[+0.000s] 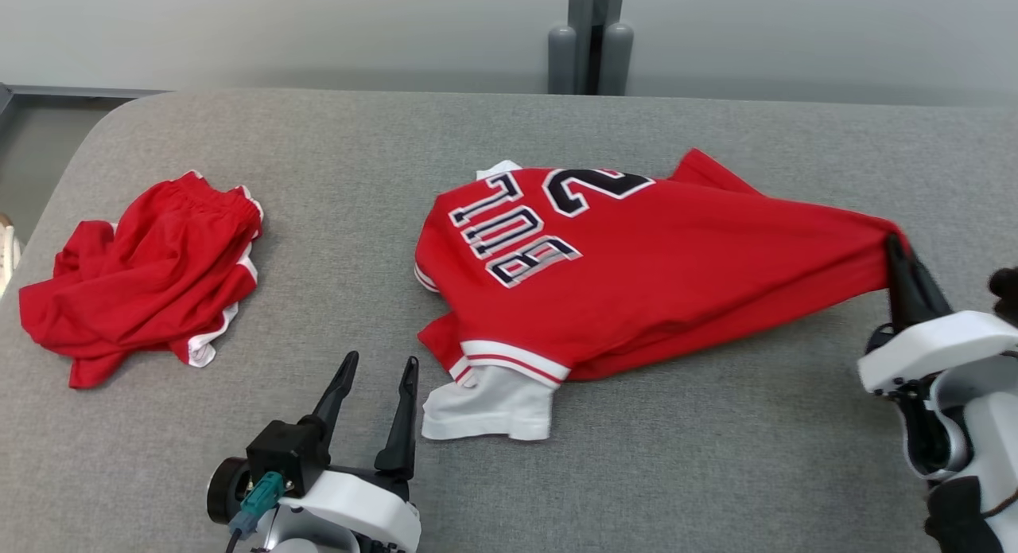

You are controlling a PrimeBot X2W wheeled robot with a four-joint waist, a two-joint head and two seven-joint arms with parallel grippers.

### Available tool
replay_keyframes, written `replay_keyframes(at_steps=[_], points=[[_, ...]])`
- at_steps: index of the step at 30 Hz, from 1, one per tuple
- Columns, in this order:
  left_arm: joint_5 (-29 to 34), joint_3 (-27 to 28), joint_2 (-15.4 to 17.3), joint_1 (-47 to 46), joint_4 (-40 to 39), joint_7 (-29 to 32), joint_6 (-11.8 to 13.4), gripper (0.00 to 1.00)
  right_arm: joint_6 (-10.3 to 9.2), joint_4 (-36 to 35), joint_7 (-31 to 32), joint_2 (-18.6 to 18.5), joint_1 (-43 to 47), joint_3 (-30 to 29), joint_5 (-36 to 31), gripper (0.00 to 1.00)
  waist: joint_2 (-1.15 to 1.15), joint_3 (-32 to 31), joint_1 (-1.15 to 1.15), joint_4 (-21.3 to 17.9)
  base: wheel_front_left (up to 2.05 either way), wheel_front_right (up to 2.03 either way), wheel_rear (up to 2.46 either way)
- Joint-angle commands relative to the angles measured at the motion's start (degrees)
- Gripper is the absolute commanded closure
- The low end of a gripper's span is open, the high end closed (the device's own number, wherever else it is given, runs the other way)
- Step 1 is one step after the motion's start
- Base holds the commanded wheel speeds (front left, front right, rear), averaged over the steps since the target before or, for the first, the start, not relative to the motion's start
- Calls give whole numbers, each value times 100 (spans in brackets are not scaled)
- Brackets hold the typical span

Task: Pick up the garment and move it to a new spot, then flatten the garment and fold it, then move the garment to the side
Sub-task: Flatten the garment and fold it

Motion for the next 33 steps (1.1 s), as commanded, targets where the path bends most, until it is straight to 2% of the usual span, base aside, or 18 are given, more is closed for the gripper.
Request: replay_keyframes(at_steps=[1, 6, 10, 24, 33], points=[[28, -29, 19, -100, 54, -21, -55, 0, 11, 32, -78, -99, 63, -250, -252, 100, 0, -21, 0, -71, 0, 0, 0], [51, -108, 18, -151, 255, -21, -101, 0, 11, 157, -100, 5, 128, -828, -778, 100, 0, -37, 0, -146, 0, 0, 0], [63, -219, 19, -148, 468, -21, -174, 0, 11, 136, -12, 178, 132, -995, -976, 100, 0, -39, 0, -180, 0, 0, 0], [484, -860, 162, -504, 1496, -2, -581, 0, 11, -84, 146, 423, 198, -922, -1009, 100, 0, -65, 0, -194, 0, 0, 0], [540, -1196, 192, -760, 1899, 89, -693, 0, 11, -138, 204, 468, 247, -831, -946, 100, 0, -36, 0, -278, 0, 0, 0]])
